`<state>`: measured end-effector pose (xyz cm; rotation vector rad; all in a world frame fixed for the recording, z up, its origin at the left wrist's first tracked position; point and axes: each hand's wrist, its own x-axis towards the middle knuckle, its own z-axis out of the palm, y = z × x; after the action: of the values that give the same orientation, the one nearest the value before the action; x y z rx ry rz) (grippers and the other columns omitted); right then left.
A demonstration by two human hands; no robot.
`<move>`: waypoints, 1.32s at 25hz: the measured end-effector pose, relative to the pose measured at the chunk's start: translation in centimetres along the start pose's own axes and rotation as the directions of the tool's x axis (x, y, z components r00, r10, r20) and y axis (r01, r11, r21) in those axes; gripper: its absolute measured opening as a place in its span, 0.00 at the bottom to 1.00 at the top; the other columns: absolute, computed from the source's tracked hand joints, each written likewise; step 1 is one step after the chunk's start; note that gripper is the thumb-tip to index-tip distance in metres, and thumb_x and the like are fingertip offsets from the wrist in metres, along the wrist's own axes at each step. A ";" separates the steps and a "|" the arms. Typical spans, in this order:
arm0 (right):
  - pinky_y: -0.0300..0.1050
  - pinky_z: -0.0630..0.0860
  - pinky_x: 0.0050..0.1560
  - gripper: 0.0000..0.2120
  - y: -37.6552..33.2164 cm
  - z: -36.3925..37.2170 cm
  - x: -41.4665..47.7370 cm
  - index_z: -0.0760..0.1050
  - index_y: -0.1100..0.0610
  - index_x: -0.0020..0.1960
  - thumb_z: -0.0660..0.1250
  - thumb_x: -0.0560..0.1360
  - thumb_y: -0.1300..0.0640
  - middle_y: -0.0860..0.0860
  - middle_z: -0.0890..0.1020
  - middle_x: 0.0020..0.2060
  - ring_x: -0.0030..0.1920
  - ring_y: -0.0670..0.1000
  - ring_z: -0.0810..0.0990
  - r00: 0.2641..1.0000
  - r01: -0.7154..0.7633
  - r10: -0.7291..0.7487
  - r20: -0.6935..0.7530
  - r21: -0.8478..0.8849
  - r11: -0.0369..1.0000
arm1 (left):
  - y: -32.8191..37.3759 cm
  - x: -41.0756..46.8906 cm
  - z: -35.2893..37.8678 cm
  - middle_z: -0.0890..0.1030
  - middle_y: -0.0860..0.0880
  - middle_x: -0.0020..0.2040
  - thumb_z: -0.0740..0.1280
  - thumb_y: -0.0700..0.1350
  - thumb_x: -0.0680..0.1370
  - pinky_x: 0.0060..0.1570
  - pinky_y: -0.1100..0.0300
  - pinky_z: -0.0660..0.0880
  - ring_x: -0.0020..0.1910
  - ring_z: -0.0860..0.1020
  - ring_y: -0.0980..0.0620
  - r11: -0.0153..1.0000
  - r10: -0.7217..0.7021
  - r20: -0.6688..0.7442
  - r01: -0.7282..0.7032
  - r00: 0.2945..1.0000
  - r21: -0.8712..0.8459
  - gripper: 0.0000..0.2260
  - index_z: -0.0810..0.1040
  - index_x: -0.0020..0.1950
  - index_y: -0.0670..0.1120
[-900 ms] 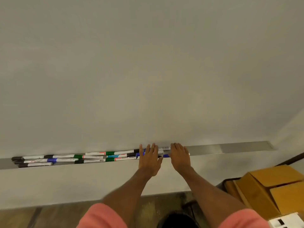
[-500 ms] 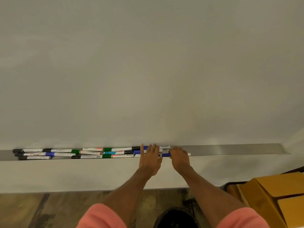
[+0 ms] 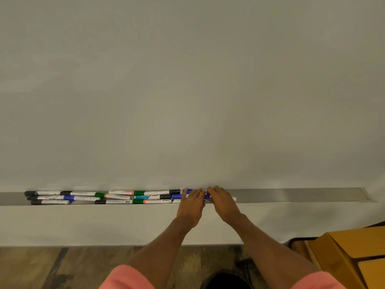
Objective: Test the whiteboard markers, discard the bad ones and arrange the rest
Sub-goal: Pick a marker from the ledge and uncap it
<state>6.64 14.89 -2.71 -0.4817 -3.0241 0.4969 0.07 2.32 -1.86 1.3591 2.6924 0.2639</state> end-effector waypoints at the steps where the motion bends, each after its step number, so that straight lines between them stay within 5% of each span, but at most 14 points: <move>1: 0.44 0.70 0.61 0.14 -0.4 -0.2 0.1 0.68 0.55 0.64 0.60 0.78 0.61 0.53 0.74 0.58 0.56 0.52 0.73 0.999 0.042 -0.042 -0.011 0.023 0.999 | -0.2 -0.1 -0.3 0.69 0.48 0.71 0.59 0.43 0.81 0.74 0.51 0.52 0.70 0.66 0.49 1.000 -0.007 -0.023 0.007 1.000 -0.014 0.18 0.64 0.71 0.47; 6: 0.42 0.63 0.53 0.13 -2.6 -0.8 0.1 0.68 0.57 0.63 0.56 0.79 0.63 0.53 0.74 0.57 0.55 0.53 0.71 0.986 0.166 -0.167 -0.015 -0.028 0.986 | -2.1 -0.2 -2.6 0.76 0.47 0.60 0.66 0.36 0.75 0.62 0.56 0.65 0.58 0.74 0.48 0.997 0.000 -0.031 0.002 1.000 0.079 0.17 0.70 0.63 0.46; 16: 0.40 0.68 0.49 0.13 -8.5 -3.0 0.5 0.73 0.50 0.62 0.54 0.81 0.54 0.51 0.81 0.48 0.46 0.52 0.78 0.974 0.175 -0.183 -0.135 -0.066 0.982 | -6.6 -2.3 -6.9 0.77 0.45 0.60 0.62 0.42 0.79 0.61 0.58 0.65 0.57 0.75 0.47 0.980 0.105 -0.015 -0.101 0.994 0.172 0.12 0.70 0.62 0.44; 19: 0.43 0.74 0.48 0.16 -10.2 -2.9 0.3 0.68 0.46 0.67 0.51 0.82 0.48 0.50 0.82 0.46 0.43 0.51 0.80 0.978 0.111 -0.131 -0.165 -0.124 0.986 | -8.2 -3.3 -8.2 0.77 0.45 0.59 0.62 0.43 0.79 0.61 0.57 0.65 0.57 0.75 0.46 0.979 0.130 -0.056 -0.119 0.990 0.166 0.13 0.69 0.63 0.44; 21: 0.45 0.72 0.56 0.20 -11.7 -2.8 0.4 0.61 0.48 0.73 0.50 0.82 0.47 0.51 0.80 0.53 0.51 0.52 0.79 0.985 0.068 -0.084 -0.153 -0.108 0.992 | -9.2 -4.1 -9.0 0.78 0.45 0.57 0.65 0.44 0.78 0.60 0.56 0.66 0.56 0.75 0.46 0.971 0.153 -0.105 -0.130 0.983 0.199 0.13 0.71 0.61 0.44; 23: 0.48 0.69 0.62 0.23 -13.0 -2.9 0.8 0.59 0.55 0.74 0.54 0.81 0.48 0.52 0.76 0.61 0.58 0.53 0.76 0.987 -0.008 0.013 -0.157 0.038 0.999 | -10.5 -5.1 -9.7 0.81 0.49 0.48 0.76 0.47 0.69 0.52 0.60 0.72 0.46 0.78 0.50 0.969 0.154 -0.201 -0.108 0.967 0.225 0.16 0.76 0.52 0.47; 25: 0.47 0.74 0.57 0.19 -14.2 -3.3 1.3 0.60 0.58 0.70 0.57 0.80 0.57 0.56 0.75 0.59 0.53 0.53 0.76 0.975 -0.049 0.090 -0.205 0.196 0.979 | -12.2 -5.7 -10.0 0.80 0.54 0.36 0.84 0.48 0.51 0.39 0.63 0.74 0.34 0.78 0.55 0.975 0.161 -0.262 -0.112 0.952 0.193 0.25 0.77 0.42 0.50; 27: 0.43 0.77 0.48 0.17 -15.3 -4.1 2.1 0.60 0.55 0.66 0.57 0.78 0.64 0.55 0.75 0.51 0.43 0.48 0.75 0.970 -0.020 0.089 -0.226 0.289 0.957 | -14.0 -6.0 -10.7 0.82 0.53 0.39 0.84 0.46 0.51 0.40 0.61 0.76 0.36 0.80 0.54 0.977 0.187 -0.389 -0.130 0.902 0.168 0.25 0.79 0.44 0.49; 29: 0.36 0.74 0.39 0.13 -16.9 -5.7 2.7 0.61 0.49 0.61 0.56 0.80 0.62 0.47 0.74 0.42 0.36 0.43 0.72 0.958 0.045 0.063 -0.280 0.364 0.930 | -15.7 -5.9 -12.5 0.83 0.47 0.53 0.82 0.44 0.57 0.50 0.55 0.77 0.49 0.82 0.48 0.975 0.208 -0.527 -0.131 0.824 0.180 0.27 0.80 0.55 0.45; 33: 0.29 0.72 0.46 0.09 -21.2 -10.7 3.9 0.71 0.45 0.59 0.60 0.80 0.55 0.41 0.77 0.45 0.44 0.39 0.77 0.810 0.315 -0.027 -0.585 0.396 0.863 | -18.2 -5.6 -19.5 0.75 0.43 0.66 0.75 0.42 0.70 0.61 0.52 0.73 0.65 0.74 0.47 0.951 0.309 -0.737 -0.176 0.602 0.255 0.25 0.75 0.65 0.40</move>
<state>-2.39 0.30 14.10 -0.2433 -2.2344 0.8738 -14.47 -14.83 13.59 2.0537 3.2077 0.8694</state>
